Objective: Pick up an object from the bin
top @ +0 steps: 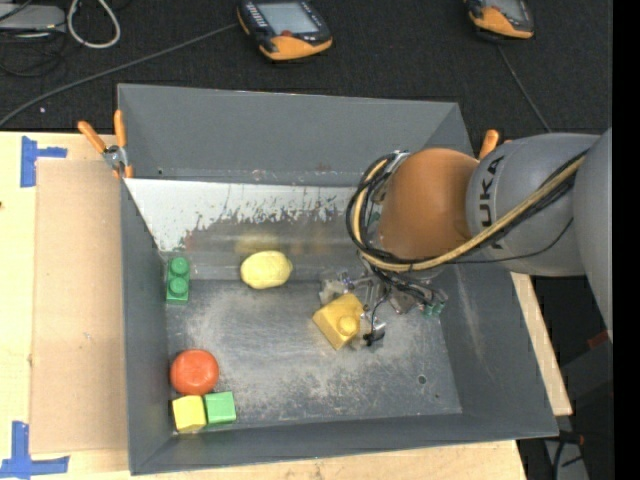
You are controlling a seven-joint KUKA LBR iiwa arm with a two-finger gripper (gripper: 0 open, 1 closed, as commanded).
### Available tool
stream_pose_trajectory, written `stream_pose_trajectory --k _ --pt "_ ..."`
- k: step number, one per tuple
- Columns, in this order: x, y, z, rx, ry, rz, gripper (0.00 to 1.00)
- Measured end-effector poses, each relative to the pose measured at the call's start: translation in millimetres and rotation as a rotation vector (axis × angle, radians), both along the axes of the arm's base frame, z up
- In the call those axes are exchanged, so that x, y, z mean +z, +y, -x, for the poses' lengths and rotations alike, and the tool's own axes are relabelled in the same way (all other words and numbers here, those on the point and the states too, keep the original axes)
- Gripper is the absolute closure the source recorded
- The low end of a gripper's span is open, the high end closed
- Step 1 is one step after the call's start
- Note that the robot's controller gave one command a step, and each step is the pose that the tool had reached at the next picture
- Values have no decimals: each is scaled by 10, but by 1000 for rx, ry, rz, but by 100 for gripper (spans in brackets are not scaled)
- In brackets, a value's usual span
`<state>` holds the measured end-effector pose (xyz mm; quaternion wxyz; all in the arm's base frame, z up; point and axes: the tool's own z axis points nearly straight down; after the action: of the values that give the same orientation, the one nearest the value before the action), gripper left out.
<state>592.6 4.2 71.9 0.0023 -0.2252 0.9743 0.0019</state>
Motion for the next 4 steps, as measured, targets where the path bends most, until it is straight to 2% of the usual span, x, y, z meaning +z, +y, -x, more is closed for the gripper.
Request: stream_pose_trajectory --k 1,2,4 --pt "239 7 39 0 13 -1 100" --pt "656 9 -2 -1 -2 0 100" --pt "753 15 -4 -2 -2 -1 100"
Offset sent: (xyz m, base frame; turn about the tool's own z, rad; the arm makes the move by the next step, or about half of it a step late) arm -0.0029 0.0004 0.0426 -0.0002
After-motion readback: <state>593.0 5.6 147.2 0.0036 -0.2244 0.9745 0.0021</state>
